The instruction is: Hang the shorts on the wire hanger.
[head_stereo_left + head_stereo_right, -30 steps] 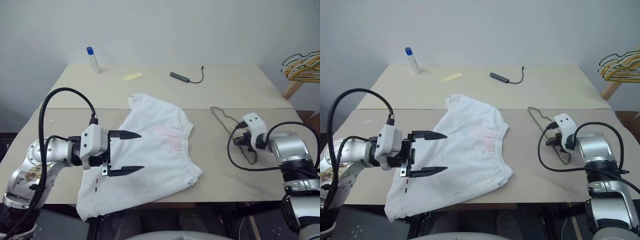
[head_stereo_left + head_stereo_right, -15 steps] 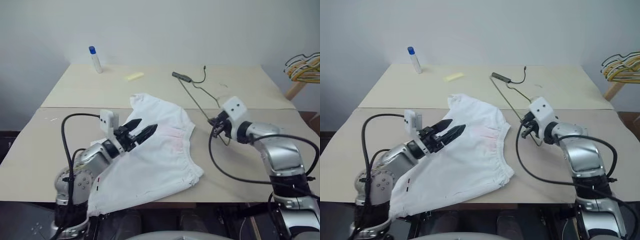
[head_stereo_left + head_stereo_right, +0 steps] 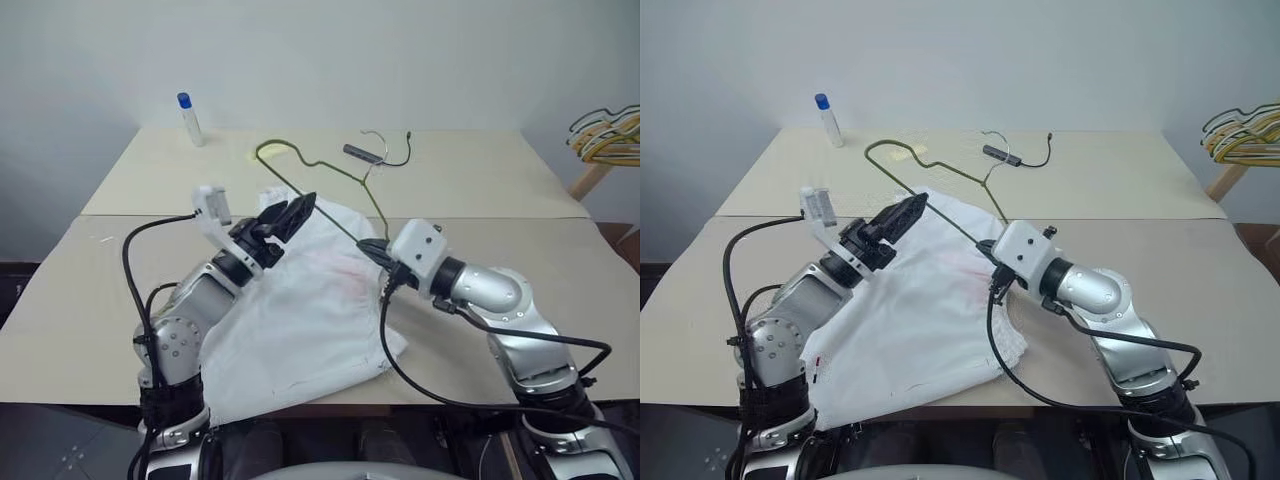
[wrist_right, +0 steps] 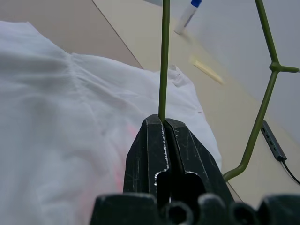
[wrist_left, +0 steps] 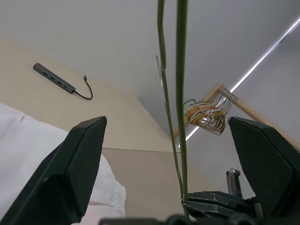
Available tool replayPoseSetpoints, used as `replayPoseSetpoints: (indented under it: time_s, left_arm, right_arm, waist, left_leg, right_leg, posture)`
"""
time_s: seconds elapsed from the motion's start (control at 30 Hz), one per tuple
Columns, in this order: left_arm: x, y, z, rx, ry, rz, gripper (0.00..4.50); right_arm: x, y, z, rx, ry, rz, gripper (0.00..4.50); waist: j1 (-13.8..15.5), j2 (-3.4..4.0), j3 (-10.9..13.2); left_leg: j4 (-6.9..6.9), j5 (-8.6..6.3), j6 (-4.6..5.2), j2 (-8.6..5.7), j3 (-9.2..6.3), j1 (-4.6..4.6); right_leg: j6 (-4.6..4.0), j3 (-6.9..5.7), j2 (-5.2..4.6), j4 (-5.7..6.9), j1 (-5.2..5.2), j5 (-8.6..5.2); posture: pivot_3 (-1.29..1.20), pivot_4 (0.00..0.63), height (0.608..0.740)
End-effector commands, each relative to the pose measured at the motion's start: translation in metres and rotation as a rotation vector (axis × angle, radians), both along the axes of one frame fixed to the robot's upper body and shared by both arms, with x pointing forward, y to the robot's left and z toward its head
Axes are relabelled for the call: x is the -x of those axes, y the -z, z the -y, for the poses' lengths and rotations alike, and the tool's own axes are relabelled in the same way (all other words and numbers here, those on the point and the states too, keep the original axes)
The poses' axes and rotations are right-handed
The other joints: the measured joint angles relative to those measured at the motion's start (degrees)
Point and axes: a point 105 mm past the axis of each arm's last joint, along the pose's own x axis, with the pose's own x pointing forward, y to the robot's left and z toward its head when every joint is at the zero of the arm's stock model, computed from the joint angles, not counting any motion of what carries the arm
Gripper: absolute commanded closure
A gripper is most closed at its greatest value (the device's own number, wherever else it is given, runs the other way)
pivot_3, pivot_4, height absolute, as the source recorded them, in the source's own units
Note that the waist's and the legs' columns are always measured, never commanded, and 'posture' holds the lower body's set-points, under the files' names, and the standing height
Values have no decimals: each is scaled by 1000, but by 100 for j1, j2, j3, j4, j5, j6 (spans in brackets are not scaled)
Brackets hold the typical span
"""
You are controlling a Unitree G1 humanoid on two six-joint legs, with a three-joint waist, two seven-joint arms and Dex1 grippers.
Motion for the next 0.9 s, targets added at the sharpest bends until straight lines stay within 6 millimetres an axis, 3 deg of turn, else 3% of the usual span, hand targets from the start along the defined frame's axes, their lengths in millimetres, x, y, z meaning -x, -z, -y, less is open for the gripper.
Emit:
replayPoseSetpoints:
  time_s: [0.03, 0.33, 0.4, 0.63, 0.73, 0.9]
  left_arm:
    - [-4, -14, -1, 109, -1, 5, 899]
    - [-3, -15, 12, 132, 46, -5, 4005]
    - [-3, -14, 14, 133, 53, -8, 4471]
    - [-5, -12, 17, 119, 47, 2, 4471]
    - [0, -16, 18, 108, 66, 48, 4500]
    - [6, -28, 13, 118, 107, 140, 4500]
  right_arm:
    - [5, -13, -5, -14, -19, 68, 4500]
    - [9, -12, -6, 5, -39, 82, 4500]
    - [10, -13, -7, 11, -50, 89, 4500]
    - [12, -13, -6, 14, -60, 97, 4500]
    - [23, -10, -9, 47, -137, 80, 3745]
    - [30, -22, 6, 43, -158, 171, 1928]
  waist:
    - [10, 0, 0]
    - [9, 0, 0]
    - [8, -1, 0]
    - [1, -1, 0]
    - [3, -1, 0]
    - [7, -2, 1]
  left_leg:
    - [0, 0, 0, 0, -1, -1]
    - [0, 0, 0, -2, -2, -1]
    - [0, 0, 0, -2, -2, -2]
    - [0, 0, 0, -2, -2, -2]
    - [0, 0, 0, -2, -2, -3]
    - [-1, 0, -1, -2, -1, -3]
  right_leg:
    - [0, 0, 0, -4, 0, 0]
    - [-1, -1, 0, -6, 0, 1]
    - [-1, -1, 0, -8, 1, 1]
    - [-1, -1, 0, -11, 1, 1]
    - [-1, -1, 0, -15, 1, 1]
    - [1, -2, 0, -19, 4, 2]
  posture:
    - [5, 0, 740]
    - [-4, 0, 740]
    - [-5, 0, 740]
    - [-11, 0, 740]
    - [-9, 0, 740]
    - [-2, 0, 740]
